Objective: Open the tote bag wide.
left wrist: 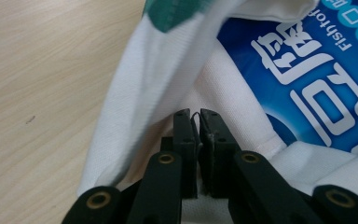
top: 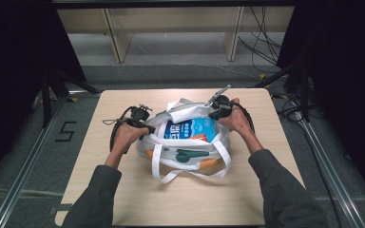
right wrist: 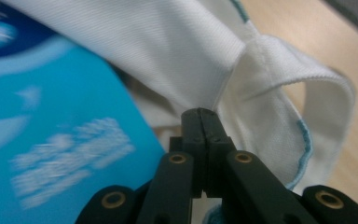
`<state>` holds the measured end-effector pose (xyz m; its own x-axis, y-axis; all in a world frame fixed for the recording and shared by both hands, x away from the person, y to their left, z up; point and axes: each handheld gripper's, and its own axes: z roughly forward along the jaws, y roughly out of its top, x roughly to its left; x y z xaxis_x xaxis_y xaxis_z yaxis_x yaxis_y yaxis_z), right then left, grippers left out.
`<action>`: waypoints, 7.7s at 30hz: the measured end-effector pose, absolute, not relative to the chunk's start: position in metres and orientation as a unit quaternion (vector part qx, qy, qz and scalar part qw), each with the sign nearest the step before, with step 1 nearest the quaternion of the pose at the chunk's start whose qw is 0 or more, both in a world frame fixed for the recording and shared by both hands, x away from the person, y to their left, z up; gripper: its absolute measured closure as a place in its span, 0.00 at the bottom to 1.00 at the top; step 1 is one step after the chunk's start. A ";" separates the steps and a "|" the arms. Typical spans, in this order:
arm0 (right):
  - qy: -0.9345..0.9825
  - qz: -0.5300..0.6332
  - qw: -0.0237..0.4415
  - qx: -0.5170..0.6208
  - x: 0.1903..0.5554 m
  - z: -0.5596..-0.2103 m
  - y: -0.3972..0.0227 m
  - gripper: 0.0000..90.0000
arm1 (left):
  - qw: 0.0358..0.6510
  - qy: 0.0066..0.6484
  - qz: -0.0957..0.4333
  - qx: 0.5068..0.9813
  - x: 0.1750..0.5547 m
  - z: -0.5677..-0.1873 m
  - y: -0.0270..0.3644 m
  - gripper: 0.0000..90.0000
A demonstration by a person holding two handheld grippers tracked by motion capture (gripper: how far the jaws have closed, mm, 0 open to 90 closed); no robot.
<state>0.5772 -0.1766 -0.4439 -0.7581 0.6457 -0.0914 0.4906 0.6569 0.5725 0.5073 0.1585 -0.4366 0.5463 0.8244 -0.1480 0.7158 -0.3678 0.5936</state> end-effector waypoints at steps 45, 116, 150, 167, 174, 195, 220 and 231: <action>0.891 0.375 0.131 0.221 0.504 -0.389 -0.150 1.00 | 0.319 0.450 0.095 0.829 0.510 -0.408 0.162 0.85; 0.875 0.390 0.151 0.242 0.455 -0.375 -0.222 0.97 | 0.428 0.419 0.114 0.793 0.442 -0.388 0.183 0.73; 0.857 0.396 0.154 0.291 0.440 -0.389 -0.249 0.74 | 0.431 0.406 0.122 0.797 0.407 -0.402 0.182 0.53; 0.849 0.401 0.170 0.300 0.431 -0.398 -0.259 0.55 | 0.440 0.394 0.113 0.799 0.392 -0.404 0.180 0.39; 0.844 0.400 0.175 0.311 0.426 -0.398 -0.262 0.45 | 0.450 0.399 0.116 0.791 0.385 -0.408 0.178 0.37; 0.837 0.406 0.166 0.327 0.402 -0.417 -0.268 0.35 | 0.451 0.409 0.114 0.785 0.361 -0.432 0.186 0.34; 0.838 0.396 0.156 0.342 0.376 -0.441 -0.279 0.32 | 0.426 0.403 0.106 0.803 0.340 -0.465 0.190 0.30; 0.838 0.387 0.155 0.352 0.361 -0.452 -0.281 0.28 | 0.448 0.395 0.103 0.795 0.326 -0.479 0.183 0.19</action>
<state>0.3613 -0.2806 -0.4522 -0.7046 0.7095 0.0126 0.4693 0.4526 0.7583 0.3262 0.1827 -0.4788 0.6664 0.7212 -0.1894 0.5361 -0.2869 0.7939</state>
